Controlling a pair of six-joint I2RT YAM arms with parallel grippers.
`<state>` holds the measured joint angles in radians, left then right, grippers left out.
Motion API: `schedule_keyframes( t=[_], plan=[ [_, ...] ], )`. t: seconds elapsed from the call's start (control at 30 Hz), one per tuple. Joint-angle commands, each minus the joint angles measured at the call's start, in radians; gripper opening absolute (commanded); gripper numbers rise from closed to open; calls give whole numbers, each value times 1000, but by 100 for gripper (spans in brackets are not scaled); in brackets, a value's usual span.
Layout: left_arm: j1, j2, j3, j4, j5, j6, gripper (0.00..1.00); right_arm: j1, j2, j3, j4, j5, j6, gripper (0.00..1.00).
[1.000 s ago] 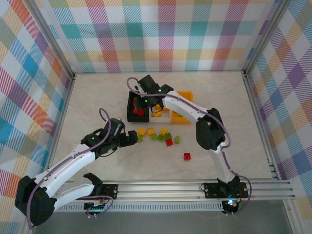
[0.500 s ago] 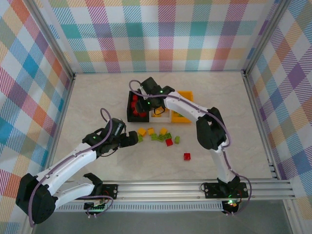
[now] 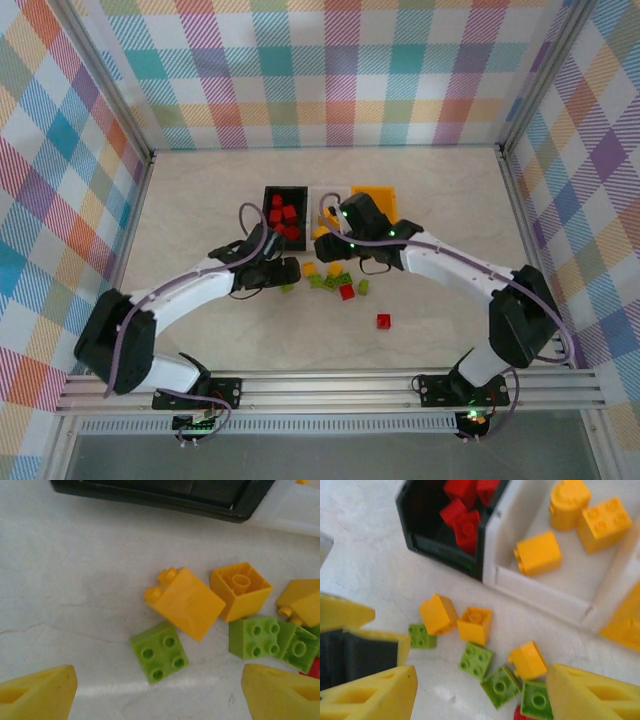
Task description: Sort the legos into containers by color
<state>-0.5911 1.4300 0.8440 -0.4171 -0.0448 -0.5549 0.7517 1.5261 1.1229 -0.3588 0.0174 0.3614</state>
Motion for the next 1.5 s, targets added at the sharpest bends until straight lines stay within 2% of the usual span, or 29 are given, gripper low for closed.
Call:
schedule_keyframes(
  t=[0.0, 0.17, 0.4, 0.5, 0.63, 0.77, 1.07, 1.23, 1.37, 1.47],
  plan=[
    [-32, 50, 36, 18, -12, 30, 83, -4, -65, -73, 61, 23, 48, 70],
    [-80, 114, 31, -13, -101, 49, 79, -5, -120, -127, 72, 41, 54, 71],
    [-82, 191, 38, -4, -158, 57, 71, -6, -140, -137, 80, 46, 55, 71],
    [-82, 226, 45, 4, -171, 62, 70, -7, -148, -137, 80, 50, 53, 71],
    [-82, 251, 43, 29, -173, 67, 61, -8, -149, -138, 75, 52, 48, 71],
    [-82, 262, 45, 34, -173, 71, 57, -8, -148, -141, 77, 51, 51, 71],
    [-82, 231, 29, 23, -186, 72, 40, -9, -141, -142, 82, 47, 53, 71],
    [-84, 160, -2, 2, -173, 58, 33, -9, -149, -145, 79, 53, 53, 71],
    [-105, 42, -7, -42, -166, 50, 32, -21, -170, -163, 79, 63, 53, 71],
    [-126, -2, 50, -91, -162, 53, 32, -48, -194, -194, 80, 72, 62, 72]
  ],
)
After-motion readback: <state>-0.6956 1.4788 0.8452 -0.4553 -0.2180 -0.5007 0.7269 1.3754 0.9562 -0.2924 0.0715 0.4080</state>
